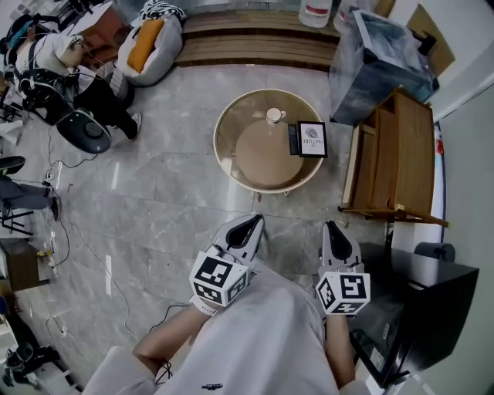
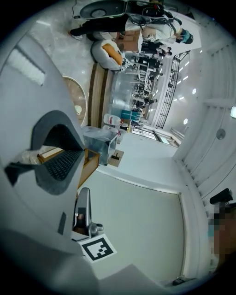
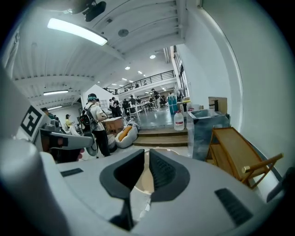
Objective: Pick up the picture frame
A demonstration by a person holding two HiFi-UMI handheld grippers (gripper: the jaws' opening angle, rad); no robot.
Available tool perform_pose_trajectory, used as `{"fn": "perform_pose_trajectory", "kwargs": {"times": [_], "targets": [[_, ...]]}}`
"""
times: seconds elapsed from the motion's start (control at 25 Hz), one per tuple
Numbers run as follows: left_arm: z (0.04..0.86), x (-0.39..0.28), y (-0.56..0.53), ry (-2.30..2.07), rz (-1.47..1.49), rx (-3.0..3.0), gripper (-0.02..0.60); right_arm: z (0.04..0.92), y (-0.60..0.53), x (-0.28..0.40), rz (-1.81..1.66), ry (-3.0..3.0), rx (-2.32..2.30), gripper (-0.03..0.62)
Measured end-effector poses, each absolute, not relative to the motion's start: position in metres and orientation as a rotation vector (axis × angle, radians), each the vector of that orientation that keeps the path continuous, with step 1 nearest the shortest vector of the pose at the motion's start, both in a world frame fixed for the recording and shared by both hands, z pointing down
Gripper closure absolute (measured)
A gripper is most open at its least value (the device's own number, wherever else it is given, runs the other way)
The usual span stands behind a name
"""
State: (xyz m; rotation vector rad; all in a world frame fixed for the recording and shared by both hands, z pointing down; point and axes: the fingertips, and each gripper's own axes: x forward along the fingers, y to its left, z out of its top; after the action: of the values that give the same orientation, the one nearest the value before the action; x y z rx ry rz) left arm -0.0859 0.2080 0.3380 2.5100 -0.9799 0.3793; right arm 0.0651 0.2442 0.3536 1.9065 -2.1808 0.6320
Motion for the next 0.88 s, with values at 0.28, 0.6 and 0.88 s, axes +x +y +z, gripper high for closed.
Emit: {"fn": "perform_pose_trajectory", "kwargs": {"times": [0.28, 0.6, 0.88], "targets": [[0.339, -0.091, 0.108, -0.887, 0.373, 2.552, 0.578, 0.345, 0.142, 0.053, 0.655, -2.135, 2.014, 0.588], [0.338, -0.083, 0.057, -0.906, 0.356, 2.529, 0.578, 0.357, 0.095, 0.059, 0.729, -2.113, 1.97, 0.588], [0.343, -0.08, 0.028, -0.961, 0.373, 2.469, 0.578, 0.373, 0.065, 0.063, 0.732, -2.127, 1.835, 0.588]]}}
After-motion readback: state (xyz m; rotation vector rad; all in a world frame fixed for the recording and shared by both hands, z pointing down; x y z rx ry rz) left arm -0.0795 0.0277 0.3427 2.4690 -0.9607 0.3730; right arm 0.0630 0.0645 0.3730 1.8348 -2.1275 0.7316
